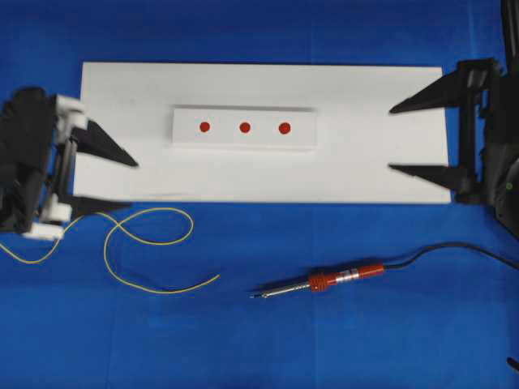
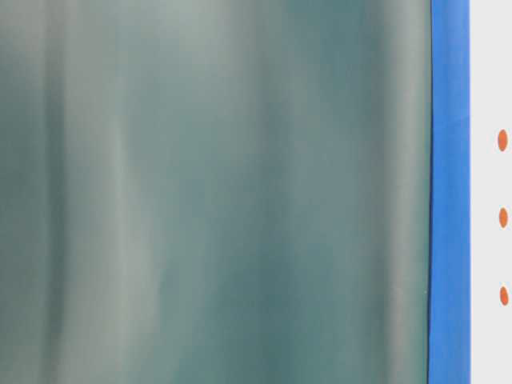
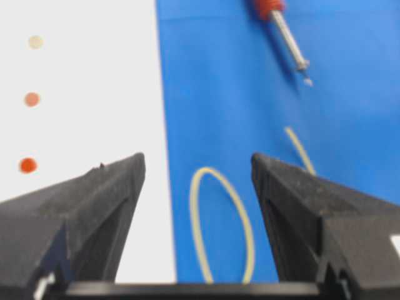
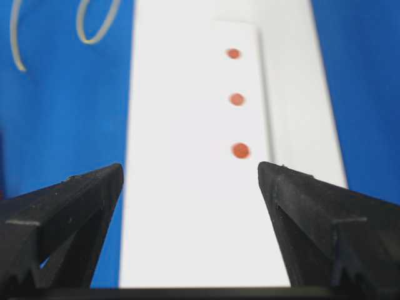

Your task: Touch the tip of the soldering iron to the tip of the solder at the mark.

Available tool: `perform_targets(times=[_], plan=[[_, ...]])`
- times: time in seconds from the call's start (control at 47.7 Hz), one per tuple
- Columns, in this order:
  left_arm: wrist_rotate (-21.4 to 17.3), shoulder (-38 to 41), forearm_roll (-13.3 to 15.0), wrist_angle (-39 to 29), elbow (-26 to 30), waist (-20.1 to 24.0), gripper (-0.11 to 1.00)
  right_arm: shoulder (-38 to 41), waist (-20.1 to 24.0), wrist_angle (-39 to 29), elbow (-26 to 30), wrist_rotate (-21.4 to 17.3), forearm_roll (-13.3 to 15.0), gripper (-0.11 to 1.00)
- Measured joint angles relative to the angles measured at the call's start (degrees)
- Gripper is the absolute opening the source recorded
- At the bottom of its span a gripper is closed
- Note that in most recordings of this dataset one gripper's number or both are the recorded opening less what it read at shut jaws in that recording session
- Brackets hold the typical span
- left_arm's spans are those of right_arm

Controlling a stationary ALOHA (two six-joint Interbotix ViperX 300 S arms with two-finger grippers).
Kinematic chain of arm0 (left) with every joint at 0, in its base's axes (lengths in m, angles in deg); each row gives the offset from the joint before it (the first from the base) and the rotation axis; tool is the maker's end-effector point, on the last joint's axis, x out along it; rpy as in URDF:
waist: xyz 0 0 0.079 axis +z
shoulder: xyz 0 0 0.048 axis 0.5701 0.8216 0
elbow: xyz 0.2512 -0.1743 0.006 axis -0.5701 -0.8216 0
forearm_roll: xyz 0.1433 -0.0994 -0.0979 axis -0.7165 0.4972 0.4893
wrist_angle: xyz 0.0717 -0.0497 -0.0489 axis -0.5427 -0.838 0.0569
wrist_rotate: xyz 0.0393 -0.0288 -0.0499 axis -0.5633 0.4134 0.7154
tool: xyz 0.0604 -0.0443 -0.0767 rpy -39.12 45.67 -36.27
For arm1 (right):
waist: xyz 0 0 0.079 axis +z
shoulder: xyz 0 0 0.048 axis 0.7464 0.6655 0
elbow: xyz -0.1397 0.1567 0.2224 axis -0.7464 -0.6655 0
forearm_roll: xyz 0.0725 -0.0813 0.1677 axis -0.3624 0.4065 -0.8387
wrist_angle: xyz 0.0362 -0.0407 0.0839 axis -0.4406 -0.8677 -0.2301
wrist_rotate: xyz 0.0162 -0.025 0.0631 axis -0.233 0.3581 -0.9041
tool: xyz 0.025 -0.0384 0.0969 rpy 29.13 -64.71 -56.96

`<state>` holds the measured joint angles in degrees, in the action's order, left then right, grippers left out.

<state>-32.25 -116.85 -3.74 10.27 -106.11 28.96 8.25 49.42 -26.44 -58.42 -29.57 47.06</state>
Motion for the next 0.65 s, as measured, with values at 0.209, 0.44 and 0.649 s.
perform_targets(times=[0.209, 0.44, 0.649], plan=[[-1.49, -7.56, 0.0, 0.09, -5.19, 2.9, 0.62, -3.08, -2.72, 2.46, -3.52, 0.09, 0.26, 0.86], [-0.53, -14.59, -0.09, 1.67, -11.95, 3.87, 0.62, -4.39, -6.68, 6.86, -8.53, -0.44, 0.26, 0.86], [-0.26, -19.16, 0.0, 2.46, -15.56, 3.96, 0.61, -4.39, -8.17, 11.34, -12.04, -0.53, 0.0, 0.86]])
